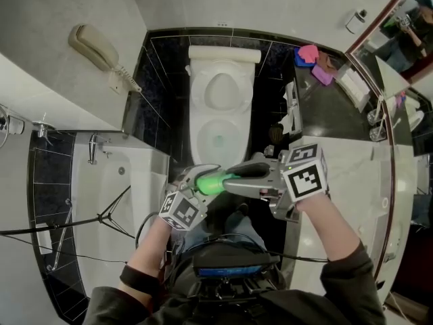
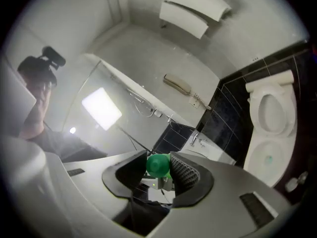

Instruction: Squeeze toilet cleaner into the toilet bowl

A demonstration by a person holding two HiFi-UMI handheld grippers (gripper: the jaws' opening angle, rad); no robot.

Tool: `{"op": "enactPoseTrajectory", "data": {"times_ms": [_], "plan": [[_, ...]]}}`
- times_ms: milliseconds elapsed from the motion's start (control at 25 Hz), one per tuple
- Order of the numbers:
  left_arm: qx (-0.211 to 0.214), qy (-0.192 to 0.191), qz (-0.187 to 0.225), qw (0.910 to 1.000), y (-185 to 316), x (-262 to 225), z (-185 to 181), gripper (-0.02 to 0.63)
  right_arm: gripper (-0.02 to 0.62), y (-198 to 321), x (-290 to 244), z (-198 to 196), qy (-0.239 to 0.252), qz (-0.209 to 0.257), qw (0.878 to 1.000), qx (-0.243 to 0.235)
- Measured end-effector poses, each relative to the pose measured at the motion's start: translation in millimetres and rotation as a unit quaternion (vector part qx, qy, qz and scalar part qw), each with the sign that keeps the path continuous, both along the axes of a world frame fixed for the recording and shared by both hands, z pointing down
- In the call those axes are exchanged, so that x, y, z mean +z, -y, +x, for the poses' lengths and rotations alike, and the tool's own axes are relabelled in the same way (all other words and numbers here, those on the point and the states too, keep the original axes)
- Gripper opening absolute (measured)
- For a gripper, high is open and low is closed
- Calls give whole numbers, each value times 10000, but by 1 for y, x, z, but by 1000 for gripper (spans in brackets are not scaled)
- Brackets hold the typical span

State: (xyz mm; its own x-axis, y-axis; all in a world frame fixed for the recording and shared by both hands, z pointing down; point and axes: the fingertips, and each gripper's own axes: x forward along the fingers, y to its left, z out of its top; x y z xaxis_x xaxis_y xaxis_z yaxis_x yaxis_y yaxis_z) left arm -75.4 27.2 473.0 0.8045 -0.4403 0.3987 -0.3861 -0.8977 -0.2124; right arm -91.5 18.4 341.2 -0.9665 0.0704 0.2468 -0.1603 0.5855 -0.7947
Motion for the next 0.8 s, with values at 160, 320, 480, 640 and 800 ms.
{"op": "enactPoseTrajectory", "data": {"times_ms": [160, 320, 480, 640, 800], "plan": [[45, -334, -225, 9992, -2, -7, 5, 183, 201, 4, -8, -3, 736, 465, 9957, 306], [549, -863, -494, 9935, -9, -39, 15, 183, 244, -14, -40, -2, 1634, 2799, 9460, 65], [1213, -1136, -936, 9816, -23, -62, 22, 183, 245, -27, -68, -2, 2065, 3936, 8958, -31], [2081, -1294, -1147, 9627, -39, -74, 26, 183, 233, -29, -79, -4, 2019, 4541, 8675, -227], [2454, -1283, -1413, 9504, -45, -83, 25, 183, 213, -23, -88, 0, 2035, 4718, 8576, -217]]}}
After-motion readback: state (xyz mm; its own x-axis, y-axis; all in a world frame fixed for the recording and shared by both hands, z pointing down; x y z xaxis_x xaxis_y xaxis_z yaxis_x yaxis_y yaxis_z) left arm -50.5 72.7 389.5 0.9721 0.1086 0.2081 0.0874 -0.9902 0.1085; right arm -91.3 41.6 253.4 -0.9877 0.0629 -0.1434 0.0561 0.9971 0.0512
